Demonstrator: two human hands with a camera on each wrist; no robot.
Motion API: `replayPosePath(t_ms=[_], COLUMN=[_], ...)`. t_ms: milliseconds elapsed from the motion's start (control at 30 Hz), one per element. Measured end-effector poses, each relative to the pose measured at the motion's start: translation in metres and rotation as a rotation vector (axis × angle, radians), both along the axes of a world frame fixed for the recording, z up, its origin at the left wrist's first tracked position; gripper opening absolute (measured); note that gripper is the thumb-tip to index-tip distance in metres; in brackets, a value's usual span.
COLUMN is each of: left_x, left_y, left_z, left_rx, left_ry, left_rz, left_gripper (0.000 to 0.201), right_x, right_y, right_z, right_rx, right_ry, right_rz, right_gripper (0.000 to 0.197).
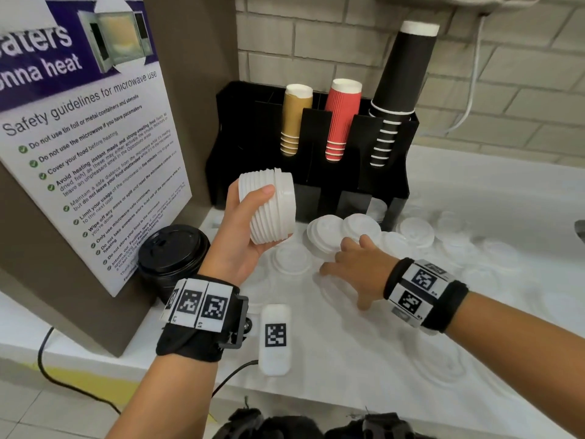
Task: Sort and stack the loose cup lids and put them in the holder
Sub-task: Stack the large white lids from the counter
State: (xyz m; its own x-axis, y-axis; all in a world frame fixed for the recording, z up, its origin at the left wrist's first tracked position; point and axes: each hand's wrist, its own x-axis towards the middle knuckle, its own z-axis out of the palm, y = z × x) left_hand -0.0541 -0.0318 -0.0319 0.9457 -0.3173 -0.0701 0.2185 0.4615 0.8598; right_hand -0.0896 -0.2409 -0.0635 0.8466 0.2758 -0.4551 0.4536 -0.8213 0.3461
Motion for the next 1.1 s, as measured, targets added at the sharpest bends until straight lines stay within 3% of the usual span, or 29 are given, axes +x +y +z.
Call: replayPosePath(t_ms=[233, 467, 567, 867, 1100], left_x=[0.000, 0.000, -0.004, -0.012, -0.016], left_y=[0.003, 0.000, -0.008, -0.023, -0.033], left_z=[0.002, 0.001, -0.002, -0.010, -0.012], left_rx=[-0.017, -0.046, -0.048, 0.023, -0.010], left_ry=[-0.002, 0.020, 0.046, 0.016, 0.015], left_rz=[0.012, -0.004, -0.048, -0.138, -0.144], left_gripper=[0.070, 0.071, 0.072, 0.077, 0.066], right_x=[0.006, -0.006, -0.022, -0.032, -0.036], right_y=[-0.004, -0.011, 0.007, 0.026, 0.022], right_z=[0.010, 0.056, 0.052, 0.035, 0.032], right_rx=[0.388, 1.431, 1.715, 1.864, 1.905], right_ry=[-0.052, -0.099, -0.147, -0.216, -0.246], right_rz=[-0.109, -0.402, -0.415, -0.402, -0.413], right_gripper=[0.077, 0.066, 0.065, 0.069, 0.063])
